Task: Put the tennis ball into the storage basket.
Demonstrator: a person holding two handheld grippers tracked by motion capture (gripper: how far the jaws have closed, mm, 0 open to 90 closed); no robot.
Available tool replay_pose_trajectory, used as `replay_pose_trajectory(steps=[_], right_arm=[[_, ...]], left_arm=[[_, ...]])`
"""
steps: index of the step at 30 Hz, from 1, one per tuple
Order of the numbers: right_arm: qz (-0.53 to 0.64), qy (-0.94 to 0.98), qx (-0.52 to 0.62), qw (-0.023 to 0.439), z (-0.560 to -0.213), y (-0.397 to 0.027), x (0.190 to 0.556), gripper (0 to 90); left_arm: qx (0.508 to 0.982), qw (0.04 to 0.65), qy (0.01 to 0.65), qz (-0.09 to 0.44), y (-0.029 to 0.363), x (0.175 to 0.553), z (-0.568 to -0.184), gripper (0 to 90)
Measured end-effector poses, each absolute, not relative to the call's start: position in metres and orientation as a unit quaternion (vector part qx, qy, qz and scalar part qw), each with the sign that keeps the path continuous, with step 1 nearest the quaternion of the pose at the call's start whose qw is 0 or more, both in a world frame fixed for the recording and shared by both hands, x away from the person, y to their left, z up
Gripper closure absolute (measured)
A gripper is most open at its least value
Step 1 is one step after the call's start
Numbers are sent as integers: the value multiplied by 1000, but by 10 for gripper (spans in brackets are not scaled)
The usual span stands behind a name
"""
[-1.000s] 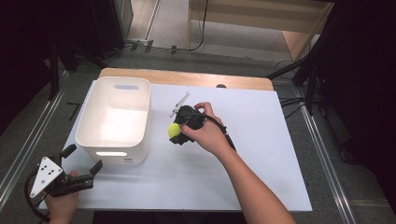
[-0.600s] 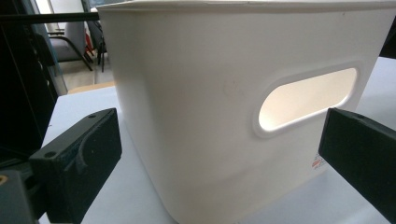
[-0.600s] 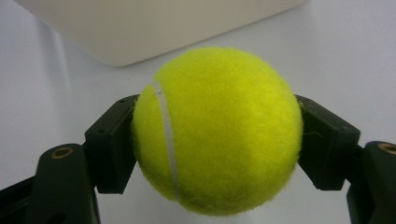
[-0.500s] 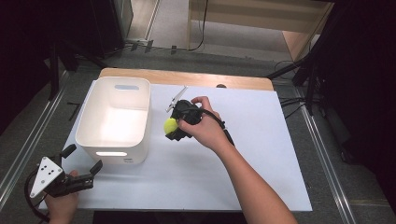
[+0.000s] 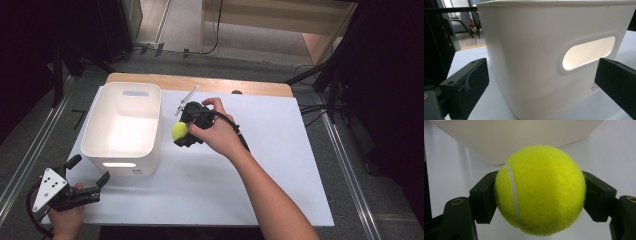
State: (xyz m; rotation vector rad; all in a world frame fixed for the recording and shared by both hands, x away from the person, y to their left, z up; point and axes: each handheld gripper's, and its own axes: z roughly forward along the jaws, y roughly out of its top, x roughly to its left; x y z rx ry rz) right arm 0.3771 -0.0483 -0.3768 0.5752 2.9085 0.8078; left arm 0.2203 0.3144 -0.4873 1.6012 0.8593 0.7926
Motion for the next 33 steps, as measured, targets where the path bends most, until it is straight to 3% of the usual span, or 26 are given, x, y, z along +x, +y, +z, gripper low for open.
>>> replay_pose_trajectory(steps=[33], right_arm=[[277,948,154,38,-346,-22,379,226]], left_arm=[[676,549,362,333,315,220,-487,0]])
